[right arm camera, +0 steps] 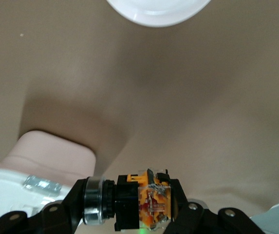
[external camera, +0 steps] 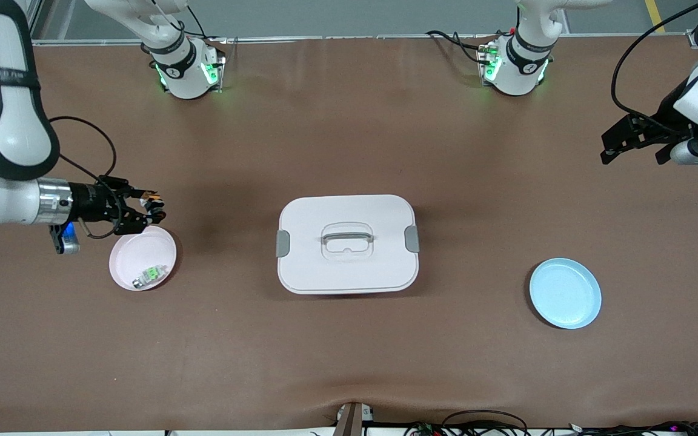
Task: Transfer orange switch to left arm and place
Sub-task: 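Lift the switch with the right gripper while the left gripper moves out, then carry the switch over the box while the left gripper approaches it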
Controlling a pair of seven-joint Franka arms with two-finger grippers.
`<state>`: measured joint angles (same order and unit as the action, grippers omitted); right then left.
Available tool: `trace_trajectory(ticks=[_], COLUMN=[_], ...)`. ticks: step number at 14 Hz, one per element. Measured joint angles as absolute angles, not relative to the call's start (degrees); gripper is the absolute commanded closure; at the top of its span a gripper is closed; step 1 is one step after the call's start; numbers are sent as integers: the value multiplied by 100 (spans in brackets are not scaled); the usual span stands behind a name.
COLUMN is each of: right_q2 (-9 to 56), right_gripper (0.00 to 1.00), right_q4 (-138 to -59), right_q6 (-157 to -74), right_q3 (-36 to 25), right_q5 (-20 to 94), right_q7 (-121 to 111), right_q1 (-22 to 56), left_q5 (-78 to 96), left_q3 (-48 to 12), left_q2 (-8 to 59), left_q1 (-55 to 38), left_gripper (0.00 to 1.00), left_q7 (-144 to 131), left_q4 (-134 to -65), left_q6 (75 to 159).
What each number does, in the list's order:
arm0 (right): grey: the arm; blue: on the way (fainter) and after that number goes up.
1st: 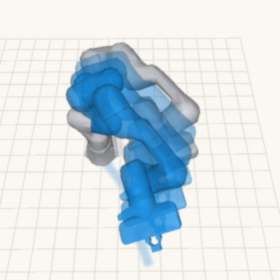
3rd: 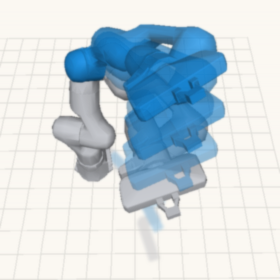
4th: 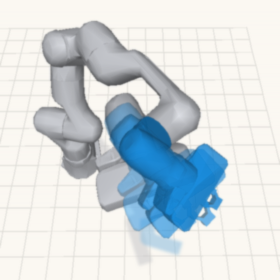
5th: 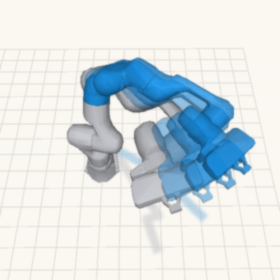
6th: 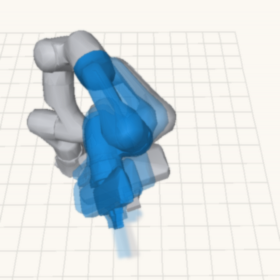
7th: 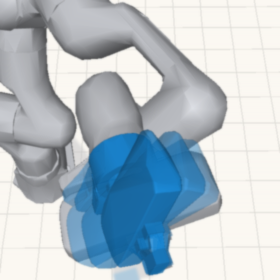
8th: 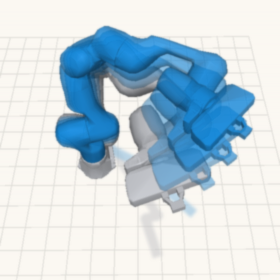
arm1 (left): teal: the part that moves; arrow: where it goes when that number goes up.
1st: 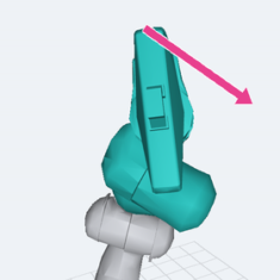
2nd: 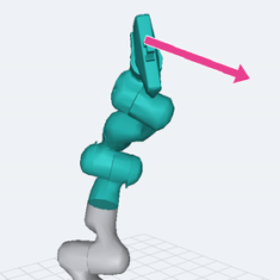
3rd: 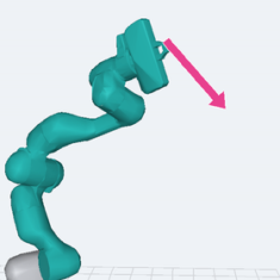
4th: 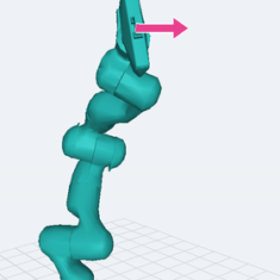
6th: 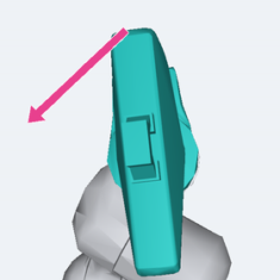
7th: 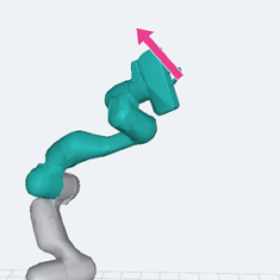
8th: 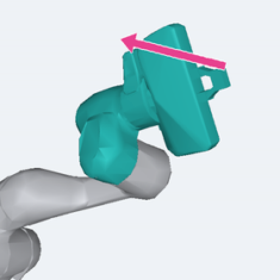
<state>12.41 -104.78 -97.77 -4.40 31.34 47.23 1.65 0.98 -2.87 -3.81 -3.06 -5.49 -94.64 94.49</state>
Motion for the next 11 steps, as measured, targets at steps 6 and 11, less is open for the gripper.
trace_trajectory(ticks=[6,11], right_q2=[1043,1293], right_gripper=[100,100], right_q4=[-9495,-8567], right_q6=[-9901,-9968], right_q3=[-407,-411], right_q5=[3266,3356], right_q7=[7408,9122], right_q1=[1592,2362], left_q5=[123,344], left_q3=[-315,-752], left_q2=[-381,-381], left_q1=[-313,-325], left_gripper=[0,0], left_q7=[-549,-566], left_q4=[-9459,-9394], left_q6=[9449,9383])
